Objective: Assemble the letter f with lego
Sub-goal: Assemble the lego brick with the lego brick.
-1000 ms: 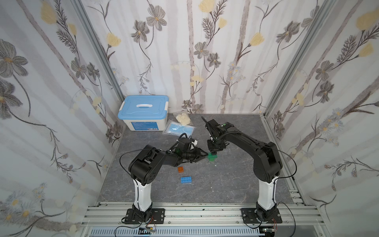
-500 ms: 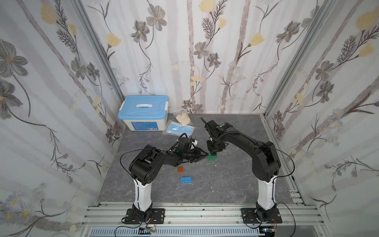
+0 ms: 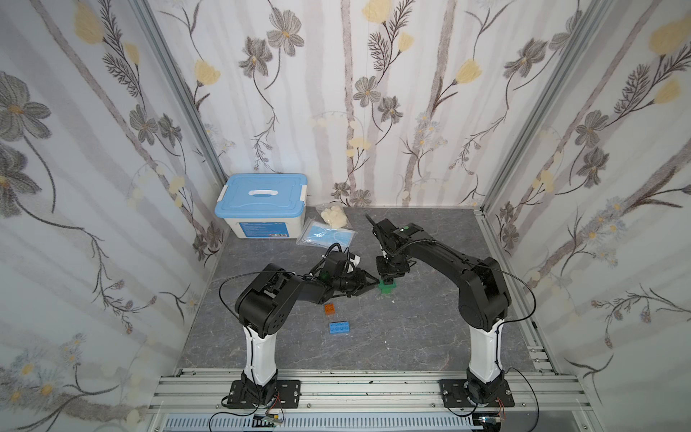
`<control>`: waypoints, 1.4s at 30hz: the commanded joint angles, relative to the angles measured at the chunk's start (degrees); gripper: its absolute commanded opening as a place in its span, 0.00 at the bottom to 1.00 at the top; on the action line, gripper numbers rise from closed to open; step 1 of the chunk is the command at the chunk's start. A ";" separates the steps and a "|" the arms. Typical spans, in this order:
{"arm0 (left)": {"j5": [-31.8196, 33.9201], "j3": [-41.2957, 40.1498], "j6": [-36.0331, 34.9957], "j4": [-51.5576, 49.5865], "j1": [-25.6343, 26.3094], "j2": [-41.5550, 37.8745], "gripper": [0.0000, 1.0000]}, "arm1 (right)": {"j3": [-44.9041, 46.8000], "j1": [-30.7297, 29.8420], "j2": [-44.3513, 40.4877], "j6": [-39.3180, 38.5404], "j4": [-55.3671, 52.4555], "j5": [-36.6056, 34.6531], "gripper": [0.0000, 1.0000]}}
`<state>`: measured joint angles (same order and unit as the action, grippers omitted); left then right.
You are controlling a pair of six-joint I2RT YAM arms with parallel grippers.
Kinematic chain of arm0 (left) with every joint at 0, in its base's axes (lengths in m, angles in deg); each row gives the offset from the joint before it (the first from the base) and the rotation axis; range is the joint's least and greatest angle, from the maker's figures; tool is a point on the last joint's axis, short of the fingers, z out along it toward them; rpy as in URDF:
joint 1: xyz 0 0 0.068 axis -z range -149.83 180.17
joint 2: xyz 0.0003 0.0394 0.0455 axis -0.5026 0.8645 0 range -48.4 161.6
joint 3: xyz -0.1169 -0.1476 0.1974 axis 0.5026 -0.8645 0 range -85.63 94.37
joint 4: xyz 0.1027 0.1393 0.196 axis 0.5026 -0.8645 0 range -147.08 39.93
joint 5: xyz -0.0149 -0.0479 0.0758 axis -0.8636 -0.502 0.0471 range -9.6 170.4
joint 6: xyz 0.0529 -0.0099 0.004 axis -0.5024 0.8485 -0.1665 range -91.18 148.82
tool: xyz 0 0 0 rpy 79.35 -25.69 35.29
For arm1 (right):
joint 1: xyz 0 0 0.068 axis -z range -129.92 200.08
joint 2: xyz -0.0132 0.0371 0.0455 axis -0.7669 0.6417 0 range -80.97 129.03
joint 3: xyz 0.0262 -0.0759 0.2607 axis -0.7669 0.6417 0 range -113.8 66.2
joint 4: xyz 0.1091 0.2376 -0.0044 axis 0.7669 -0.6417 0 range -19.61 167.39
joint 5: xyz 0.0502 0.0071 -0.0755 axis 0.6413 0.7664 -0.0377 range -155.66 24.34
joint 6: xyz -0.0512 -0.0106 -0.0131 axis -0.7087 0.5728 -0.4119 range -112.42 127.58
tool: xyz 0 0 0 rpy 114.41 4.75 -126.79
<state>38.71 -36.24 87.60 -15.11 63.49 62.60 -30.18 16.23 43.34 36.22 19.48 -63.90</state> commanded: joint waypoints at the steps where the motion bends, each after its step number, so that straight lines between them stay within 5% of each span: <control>1: 0.14 0.03 0.72 2.30 -0.05 -0.09 0.37 | -0.43 -0.20 0.13 0.63 -0.88 -0.60 0.34; 42: 0.04 1.06 0.19 0.66 -0.01 -0.90 0.37 | 0.42 -0.26 4.59 1.41 0.79 -2.73 0.33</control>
<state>38.82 -35.58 87.67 -15.11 63.49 62.10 -30.83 15.97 46.12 37.10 18.48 -65.01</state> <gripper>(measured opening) 0.371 0.333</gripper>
